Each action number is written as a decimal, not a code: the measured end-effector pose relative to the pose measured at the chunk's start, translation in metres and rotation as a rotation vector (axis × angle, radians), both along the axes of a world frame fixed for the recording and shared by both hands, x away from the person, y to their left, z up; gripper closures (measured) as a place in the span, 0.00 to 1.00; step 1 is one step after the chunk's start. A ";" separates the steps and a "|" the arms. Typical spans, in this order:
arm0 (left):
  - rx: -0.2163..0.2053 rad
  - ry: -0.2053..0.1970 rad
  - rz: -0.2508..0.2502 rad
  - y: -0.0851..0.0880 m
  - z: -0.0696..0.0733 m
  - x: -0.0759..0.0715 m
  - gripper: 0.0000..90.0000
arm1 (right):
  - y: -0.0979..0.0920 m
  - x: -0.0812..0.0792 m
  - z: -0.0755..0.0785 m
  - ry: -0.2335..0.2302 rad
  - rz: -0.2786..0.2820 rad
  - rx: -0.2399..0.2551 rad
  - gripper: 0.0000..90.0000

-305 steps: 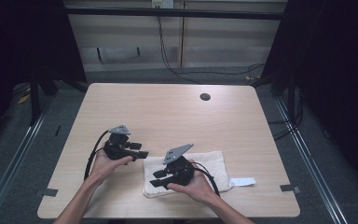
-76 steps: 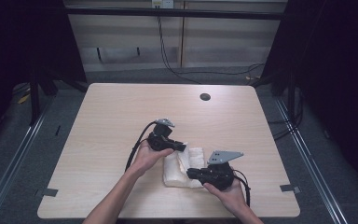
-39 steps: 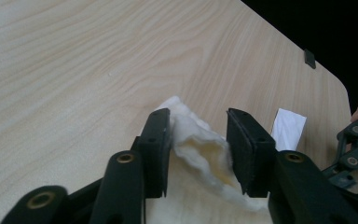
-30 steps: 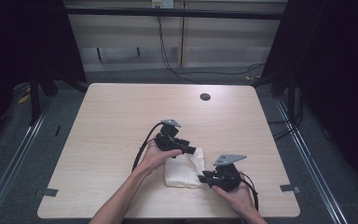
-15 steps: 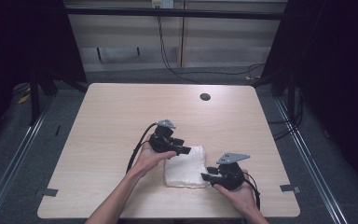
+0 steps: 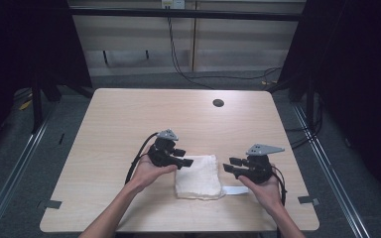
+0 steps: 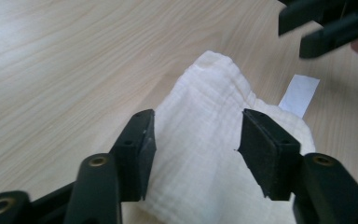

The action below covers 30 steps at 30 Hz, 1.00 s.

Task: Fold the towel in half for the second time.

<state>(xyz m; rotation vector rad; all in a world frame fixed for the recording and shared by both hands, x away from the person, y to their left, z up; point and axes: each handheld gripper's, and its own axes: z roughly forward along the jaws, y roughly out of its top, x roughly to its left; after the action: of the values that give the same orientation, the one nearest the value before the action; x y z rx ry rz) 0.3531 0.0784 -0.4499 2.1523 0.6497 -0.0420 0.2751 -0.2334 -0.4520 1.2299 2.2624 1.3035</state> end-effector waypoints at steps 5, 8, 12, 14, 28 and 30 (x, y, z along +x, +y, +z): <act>0.016 -0.027 0.011 0.016 0.009 -0.012 0.38 | -0.011 -0.001 0.010 -0.018 -0.014 0.008 0.60; 0.042 -0.047 0.049 0.028 0.010 -0.019 0.35 | -0.018 -0.009 0.012 -0.032 -0.017 0.015 0.57; 0.040 -0.042 0.069 0.048 0.008 -0.028 0.32 | -0.027 -0.021 0.010 -0.030 -0.021 0.014 0.55; 0.042 -0.029 0.077 0.059 0.006 -0.031 0.29 | -0.033 -0.028 0.008 -0.034 -0.031 0.014 0.54; 0.060 0.001 0.186 0.124 -0.010 -0.062 0.26 | -0.070 -0.057 0.001 -0.026 -0.131 0.021 0.49; 0.072 -0.001 0.210 0.133 -0.011 -0.064 0.27 | -0.074 -0.057 -0.001 -0.030 -0.148 0.005 0.47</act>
<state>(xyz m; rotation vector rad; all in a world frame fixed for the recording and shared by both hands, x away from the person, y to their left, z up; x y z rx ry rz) 0.2887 0.2110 -0.4607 2.1403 0.8852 0.0972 0.2184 -0.3073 -0.4529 1.3421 2.1053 1.2653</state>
